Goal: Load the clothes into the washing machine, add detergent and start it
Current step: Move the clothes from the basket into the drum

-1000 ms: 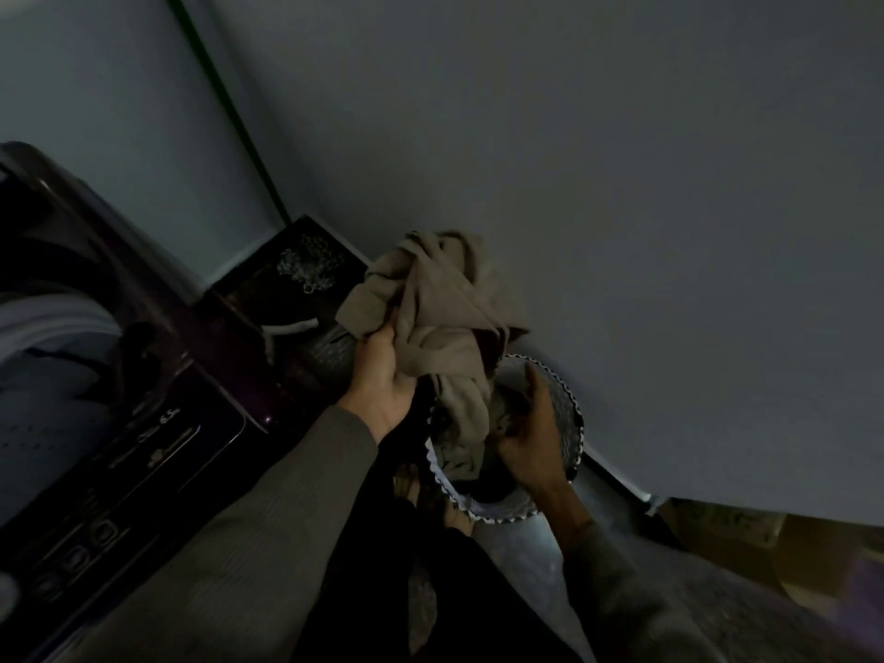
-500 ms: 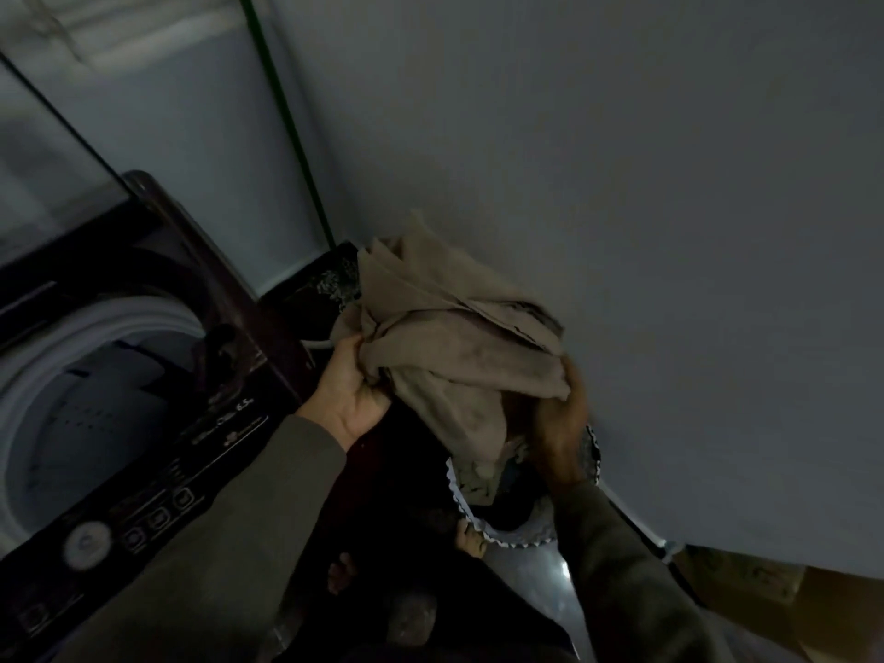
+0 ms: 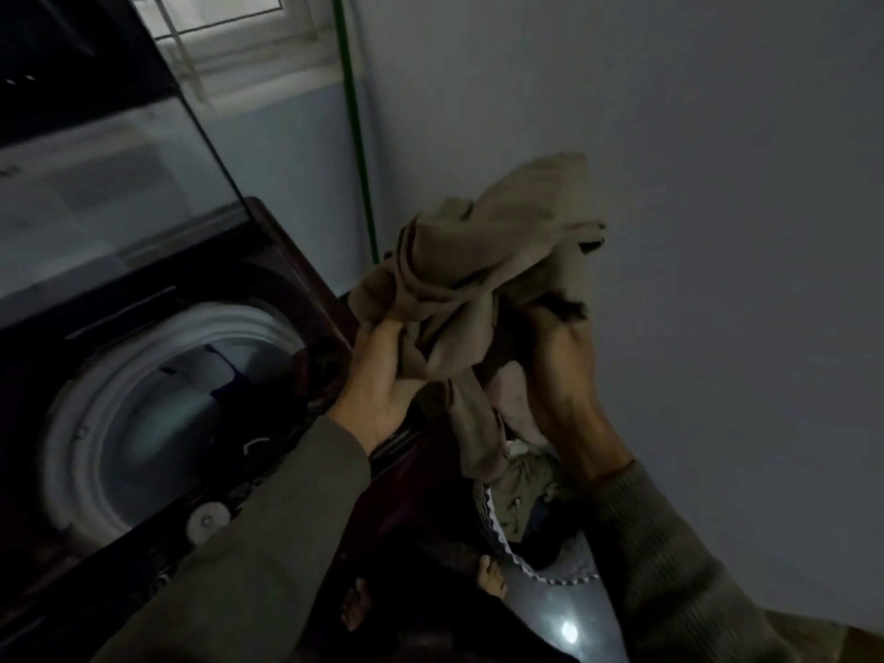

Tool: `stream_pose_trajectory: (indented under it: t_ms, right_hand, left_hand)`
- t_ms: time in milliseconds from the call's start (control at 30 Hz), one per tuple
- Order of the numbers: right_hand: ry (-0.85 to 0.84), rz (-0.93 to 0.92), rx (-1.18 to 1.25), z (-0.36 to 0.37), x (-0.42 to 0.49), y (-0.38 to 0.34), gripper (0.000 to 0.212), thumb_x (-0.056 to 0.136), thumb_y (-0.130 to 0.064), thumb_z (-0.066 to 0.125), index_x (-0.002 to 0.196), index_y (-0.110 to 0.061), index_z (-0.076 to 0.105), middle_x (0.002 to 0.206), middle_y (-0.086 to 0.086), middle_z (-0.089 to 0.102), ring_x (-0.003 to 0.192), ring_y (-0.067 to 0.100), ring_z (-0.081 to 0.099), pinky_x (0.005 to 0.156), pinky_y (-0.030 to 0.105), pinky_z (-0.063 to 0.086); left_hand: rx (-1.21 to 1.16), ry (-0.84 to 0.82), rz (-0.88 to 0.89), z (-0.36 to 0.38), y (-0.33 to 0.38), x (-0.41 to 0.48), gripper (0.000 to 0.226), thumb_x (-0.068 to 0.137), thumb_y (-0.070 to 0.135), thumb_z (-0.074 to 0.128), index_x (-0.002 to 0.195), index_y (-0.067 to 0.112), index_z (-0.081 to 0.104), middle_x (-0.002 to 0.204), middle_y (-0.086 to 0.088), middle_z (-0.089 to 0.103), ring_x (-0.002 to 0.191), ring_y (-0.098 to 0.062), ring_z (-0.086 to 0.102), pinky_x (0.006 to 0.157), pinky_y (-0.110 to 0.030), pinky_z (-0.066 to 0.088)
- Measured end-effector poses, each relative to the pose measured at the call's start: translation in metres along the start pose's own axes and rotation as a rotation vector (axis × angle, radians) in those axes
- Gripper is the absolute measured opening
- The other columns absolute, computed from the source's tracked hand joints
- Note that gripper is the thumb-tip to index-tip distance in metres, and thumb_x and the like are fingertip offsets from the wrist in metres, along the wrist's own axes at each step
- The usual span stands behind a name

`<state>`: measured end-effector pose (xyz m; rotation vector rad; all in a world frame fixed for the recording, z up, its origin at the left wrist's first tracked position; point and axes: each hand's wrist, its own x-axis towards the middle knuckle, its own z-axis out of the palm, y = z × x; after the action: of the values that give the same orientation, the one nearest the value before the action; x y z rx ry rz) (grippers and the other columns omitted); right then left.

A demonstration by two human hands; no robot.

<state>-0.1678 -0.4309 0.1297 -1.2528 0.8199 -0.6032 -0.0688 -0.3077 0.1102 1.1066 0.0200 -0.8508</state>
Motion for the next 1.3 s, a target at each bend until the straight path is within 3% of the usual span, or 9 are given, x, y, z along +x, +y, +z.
stream_pose_trajectory:
  t_ms: [167,267,367,567,667,767,900,1067,1300]
  right_hand:
    - [-0.117,-0.369,-0.503,0.061,-0.029,0.018,0.032,0.093,-0.030,0.051,0.097,-0.002,0.066,0.090,0.008,0.069,0.082,0.019,0.063,0.075,0.043,0.052]
    - [-0.277,-0.531,-0.462,0.097,-0.043,0.014,0.032,0.094,-0.024,0.052,0.112,0.000,0.063,0.113,0.012,0.067,0.097,0.017,0.061,0.085,0.037,0.054]
    - [-0.470,-0.554,-0.588,0.122,-0.051,0.008,0.019,0.081,-0.011,0.061,0.100,-0.011,0.064,0.100,-0.002,0.066,0.090,0.010,0.059,0.069,0.010,0.043]
    - [-0.677,-0.635,-0.640,0.168,-0.074,0.018,0.018,0.077,-0.004,0.064,0.094,0.000,0.066,0.087,0.012,0.069,0.080,0.020,0.064,0.065,0.034,0.050]
    - [-0.681,-0.450,-0.357,0.177,-0.092,0.027,0.036,0.086,0.003,0.062,0.120,-0.007,0.064,0.114,0.003,0.071,0.108,0.015,0.066,0.092,0.029,0.054]
    - [-0.532,-0.220,-0.016,0.182,-0.112,0.038,0.019,0.090,0.005,0.060,0.106,0.001,0.070,0.104,0.010,0.074,0.103,0.021,0.069,0.096,0.041,0.054]
    - [-0.484,0.177,0.021,0.193,-0.120,0.059,0.044,0.082,-0.042,0.066,0.091,0.000,0.072,0.095,0.016,0.075,0.099,0.029,0.070,0.092,0.039,0.054]
    - [-0.576,0.539,0.392,0.222,-0.105,0.084,0.095,0.072,-0.090,0.044,0.138,-0.023,0.054,0.139,0.008,0.057,0.128,0.028,0.054,0.110,0.052,0.039]
    - [-0.590,0.477,0.603,0.276,-0.059,0.098,0.079,0.083,-0.051,0.070,0.139,0.002,0.050,0.139,0.026,0.052,0.133,0.039,0.048,0.118,0.054,0.028]
  left_hand:
    - [0.069,-0.184,0.094,-0.015,0.041,-0.023,0.084,0.059,0.069,0.074,0.134,0.036,0.055,0.132,0.008,0.064,0.122,-0.012,0.060,0.099,-0.040,0.053]
    - [0.063,-0.132,0.176,-0.028,0.055,-0.030,0.053,0.051,0.054,0.081,0.101,0.038,0.075,0.113,0.009,0.073,0.109,-0.011,0.068,0.099,-0.040,0.052]
    - [-0.064,-0.037,0.180,-0.052,0.065,-0.032,0.059,0.062,0.042,0.081,0.117,0.024,0.070,0.118,-0.005,0.072,0.111,-0.024,0.068,0.097,-0.045,0.052]
    - [-0.313,0.083,0.191,-0.106,0.081,-0.040,0.044,0.077,0.041,0.066,0.114,0.018,0.072,0.113,-0.008,0.073,0.104,-0.025,0.069,0.078,-0.034,0.059]
    - [-0.404,0.099,0.219,-0.133,0.089,-0.043,0.031,0.091,0.039,0.055,0.096,0.020,0.079,0.104,-0.005,0.076,0.096,-0.020,0.072,0.075,-0.030,0.060]
    - [-0.452,0.178,0.250,-0.162,0.100,-0.041,0.035,0.095,0.036,0.052,0.120,0.017,0.068,0.115,-0.006,0.073,0.105,-0.020,0.069,0.086,-0.034,0.058]
    - [-0.578,0.249,0.264,-0.196,0.109,-0.037,0.043,0.098,0.034,0.053,0.138,0.016,0.056,0.131,-0.008,0.065,0.122,-0.023,0.060,0.106,-0.038,0.047]
    - [-0.638,0.244,0.291,-0.222,0.115,-0.041,0.029,0.099,0.032,0.050,0.119,0.017,0.065,0.122,-0.004,0.068,0.119,-0.019,0.060,0.098,-0.035,0.051]
    - [-0.386,0.266,0.312,-0.267,0.094,-0.046,0.048,0.094,0.030,0.059,0.140,0.016,0.053,0.133,-0.005,0.064,0.123,-0.021,0.060,0.091,-0.034,0.057]
